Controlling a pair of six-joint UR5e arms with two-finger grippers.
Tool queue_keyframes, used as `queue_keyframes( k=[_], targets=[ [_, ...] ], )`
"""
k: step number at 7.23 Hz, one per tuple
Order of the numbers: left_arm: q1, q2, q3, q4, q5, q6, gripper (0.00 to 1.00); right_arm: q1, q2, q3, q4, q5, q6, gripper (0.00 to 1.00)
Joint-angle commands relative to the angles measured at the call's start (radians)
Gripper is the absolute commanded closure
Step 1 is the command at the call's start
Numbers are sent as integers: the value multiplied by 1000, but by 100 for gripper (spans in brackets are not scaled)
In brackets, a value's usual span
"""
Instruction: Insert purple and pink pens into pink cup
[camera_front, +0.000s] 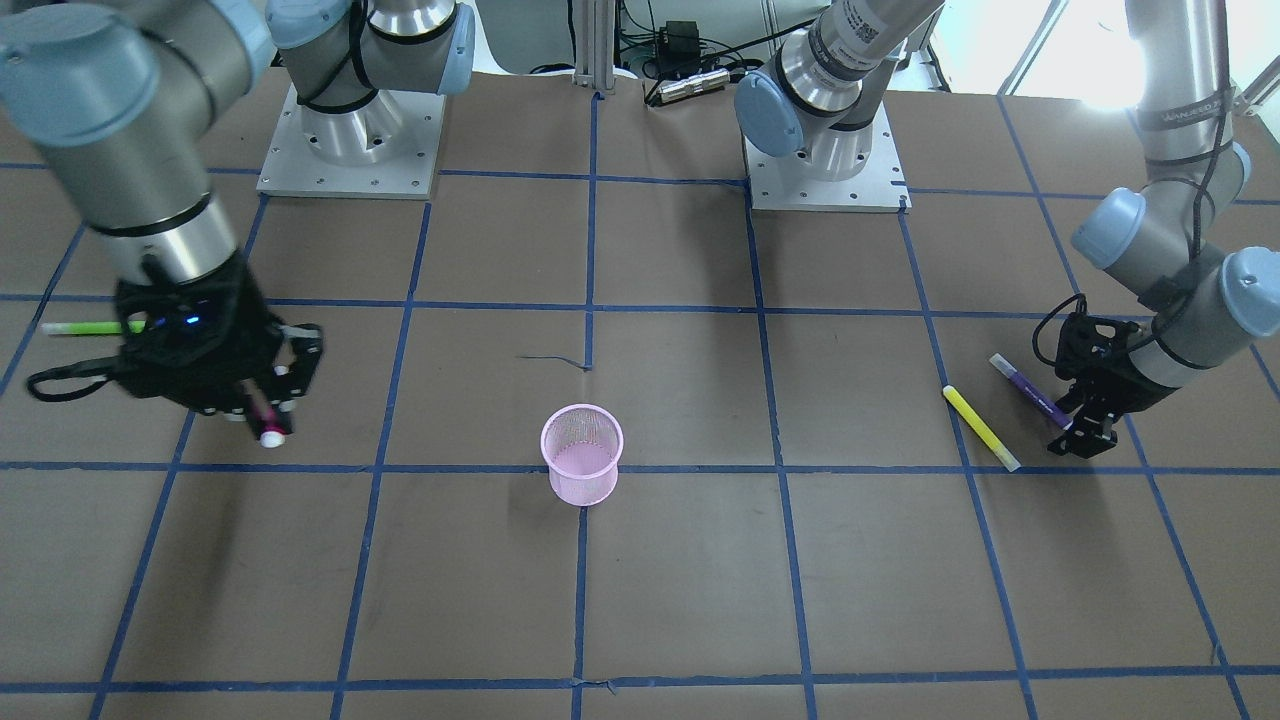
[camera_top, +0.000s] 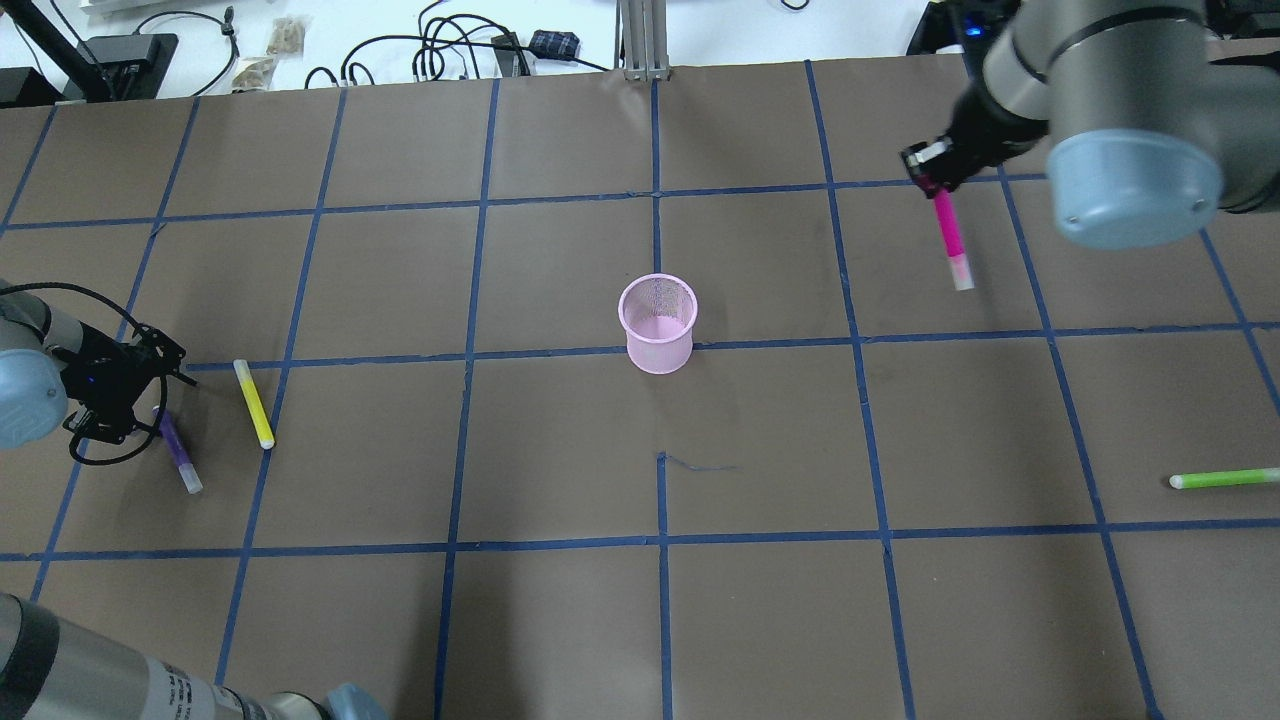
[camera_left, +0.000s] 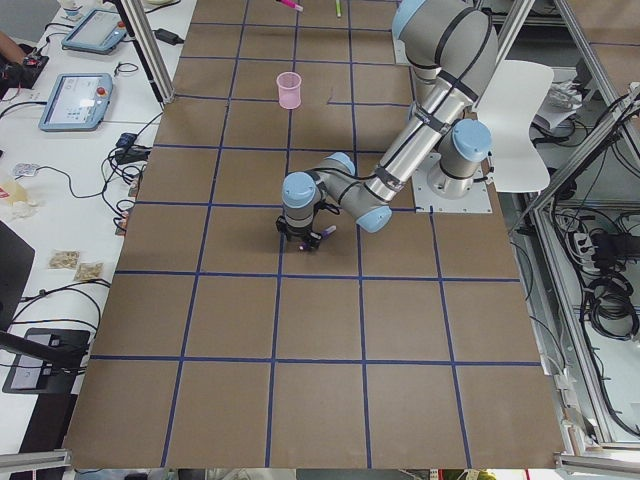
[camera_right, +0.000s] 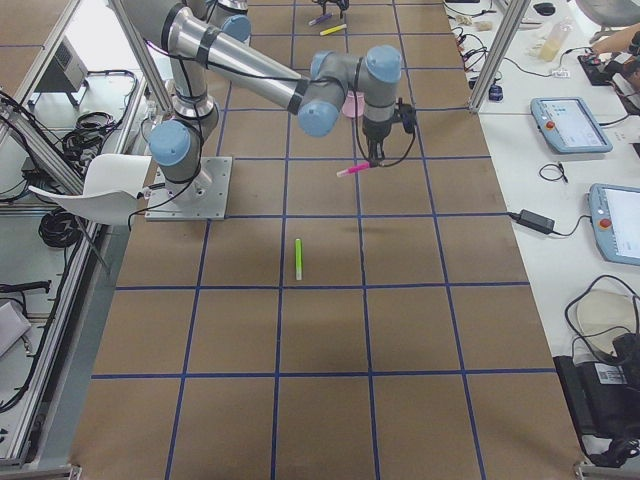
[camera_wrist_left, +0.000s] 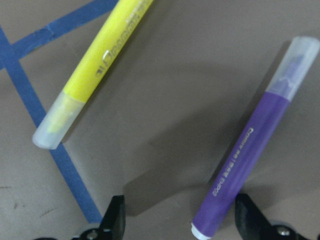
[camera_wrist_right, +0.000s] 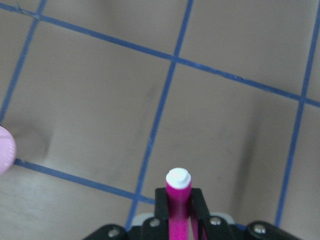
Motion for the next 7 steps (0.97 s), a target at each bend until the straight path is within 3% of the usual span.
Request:
queue_keyframes(
  k=[1,3,4,5,7],
  targets=[
    [1,2,2,1,1,-7,100,277,49,3,-275,-16,235,100],
    [1,4,11,-3,1,-28,100,411,111,3,-458,-126,426,100],
    [-1,16,13,-8,3,-57,100,437,174,9,-599,-139,446,100],
    [-2,30,27,-19,4,-108,100,444,229,19,-667,-158,457,100],
    [-2,54,99,-148,4,-217,100,444,236,33,-669,-198,451,100]
  ],
)
